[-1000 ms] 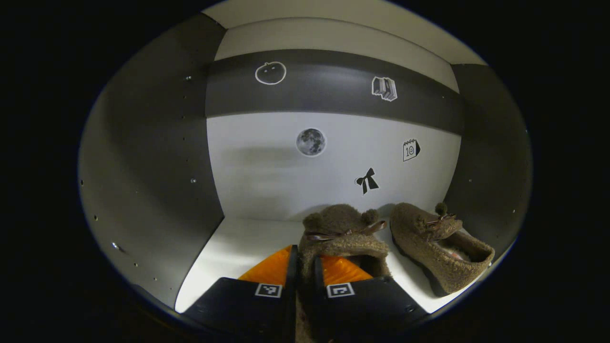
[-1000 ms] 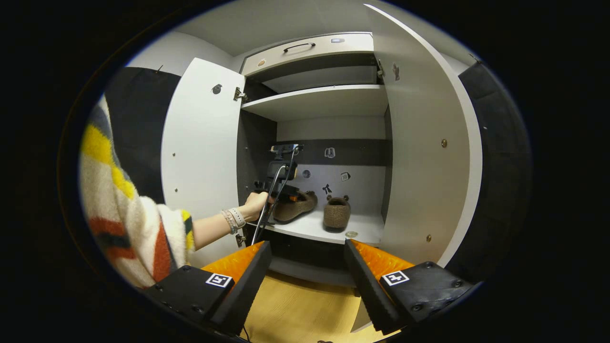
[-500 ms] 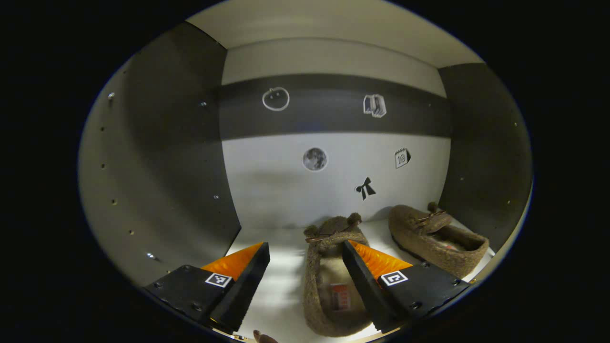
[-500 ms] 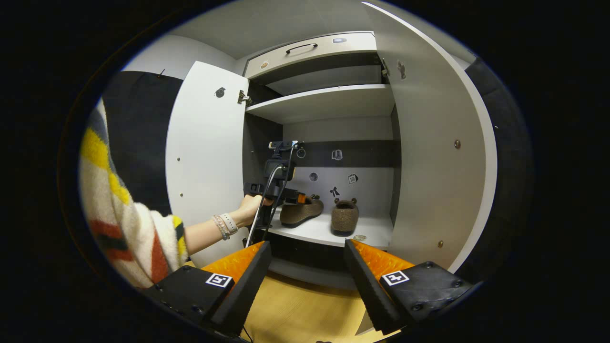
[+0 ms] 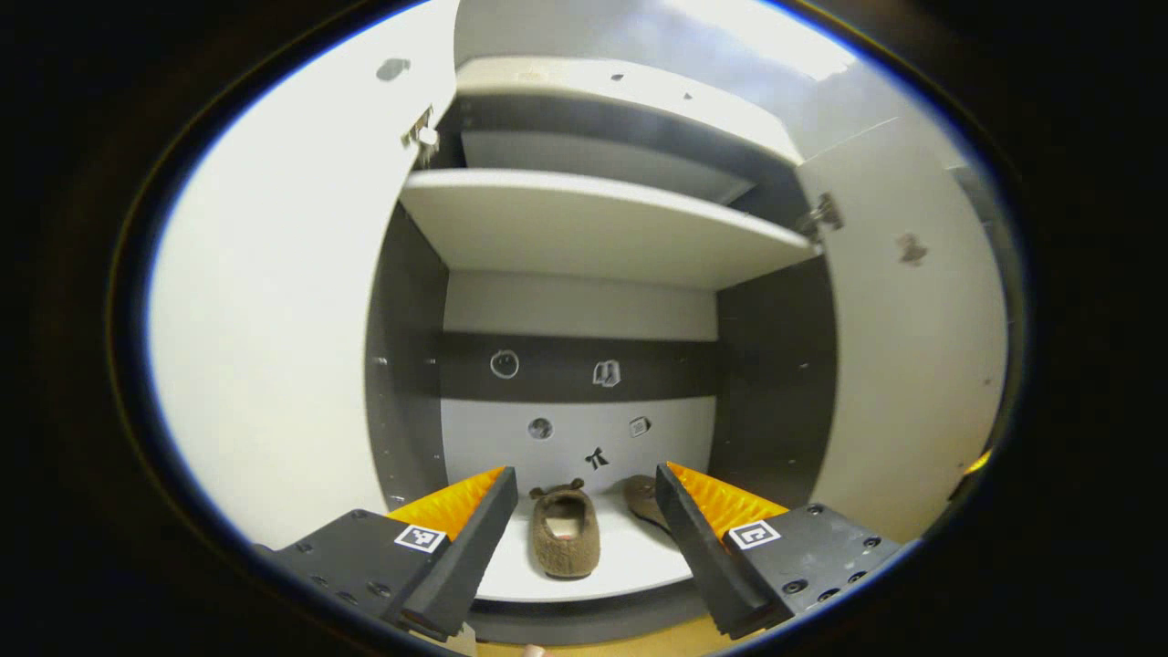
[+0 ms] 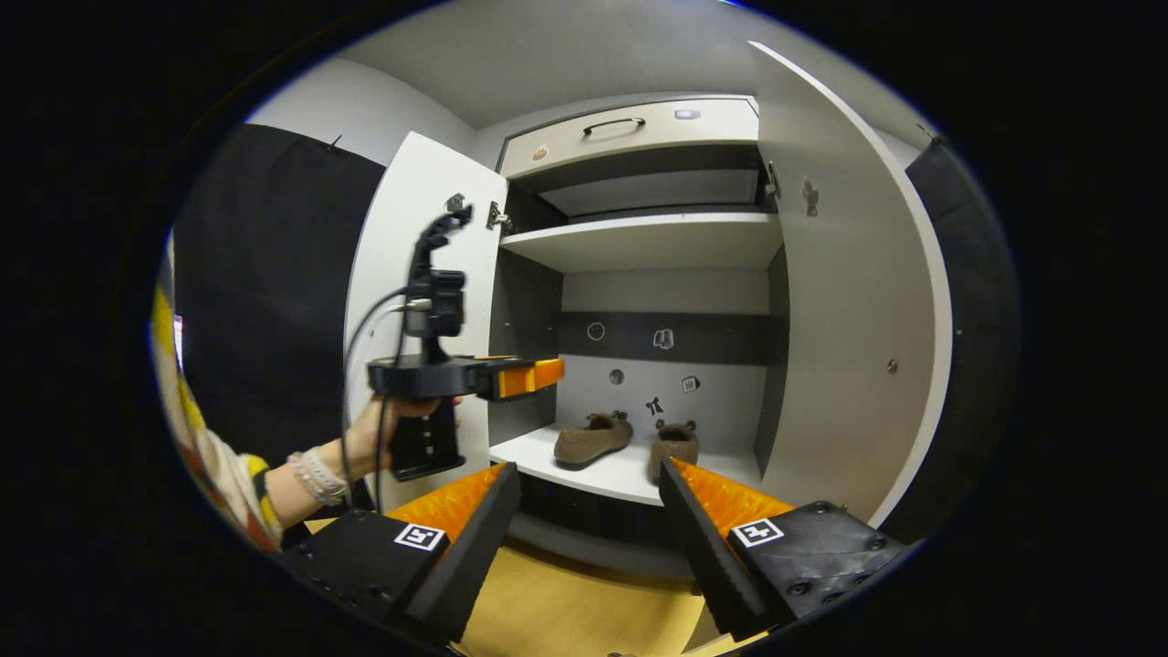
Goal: Grab one shoe with the right hand and put it into the shoe cabinet, grab the other shoe with the left hand and put it into the shoe cabinet; then close the right door with the right hand and the left door with the left hand.
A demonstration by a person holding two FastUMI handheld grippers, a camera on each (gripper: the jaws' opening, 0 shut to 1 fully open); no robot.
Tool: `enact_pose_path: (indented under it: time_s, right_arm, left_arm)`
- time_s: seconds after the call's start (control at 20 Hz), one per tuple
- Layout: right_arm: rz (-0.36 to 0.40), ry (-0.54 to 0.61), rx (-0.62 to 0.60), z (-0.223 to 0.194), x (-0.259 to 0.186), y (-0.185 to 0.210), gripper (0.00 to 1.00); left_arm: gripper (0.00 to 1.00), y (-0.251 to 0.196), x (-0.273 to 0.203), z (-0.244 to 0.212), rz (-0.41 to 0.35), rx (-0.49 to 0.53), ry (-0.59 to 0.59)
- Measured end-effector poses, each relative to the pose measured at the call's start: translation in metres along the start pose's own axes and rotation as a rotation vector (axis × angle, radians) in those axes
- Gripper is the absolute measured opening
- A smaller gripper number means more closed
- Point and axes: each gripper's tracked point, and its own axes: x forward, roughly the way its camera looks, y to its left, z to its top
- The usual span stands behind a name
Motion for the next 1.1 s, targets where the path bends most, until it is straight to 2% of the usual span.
enact_pose_path:
  time_s: [0.15, 0.3, 0.5, 0.65, 0.75, 0.95, 1.05, 1.1]
  right_arm:
    - [-0.064, -0.028, 0.029, 0.015, -0.020, -0.012, 0.98]
    - [-0.169, -0.053, 0.060, 0.029, -0.052, -0.043, 0.98]
    - [-0.338, -0.053, -0.003, 0.034, -0.095, -0.107, 0.98]
    - [-0.399, -0.046, -0.041, 0.033, -0.111, -0.153, 0.97]
    - [-0.387, -0.030, -0.015, 0.028, -0.108, -0.179, 0.98]
    - [-0.329, -0.009, 0.091, 0.018, -0.084, -0.219, 0.98]
    - [-0.292, -0.007, 0.123, 0.014, -0.075, -0.229, 0.98]
    - [-0.250, -0.011, 0.141, 0.015, -0.069, -0.228, 0.98]
  left_arm:
    - [0.98, -0.004, -0.069, 0.026, 0.020, -0.013, -0.080]
    - [0.95, -0.008, -0.121, 0.034, -0.009, -0.025, -0.090]
    - [0.95, -0.013, -0.168, 0.050, -0.040, 0.036, -0.104]
    - [0.95, -0.020, -0.183, 0.059, -0.067, 0.050, -0.125]
    - [0.95, -0.026, -0.189, 0.062, -0.062, 0.057, -0.124]
    - [0.95, -0.030, -0.201, 0.060, 0.022, 0.064, -0.103]
    - [0.95, -0.034, -0.203, 0.055, 0.066, 0.036, -0.088]
    - [0.95, -0.035, -0.205, 0.052, 0.088, 0.019, -0.079]
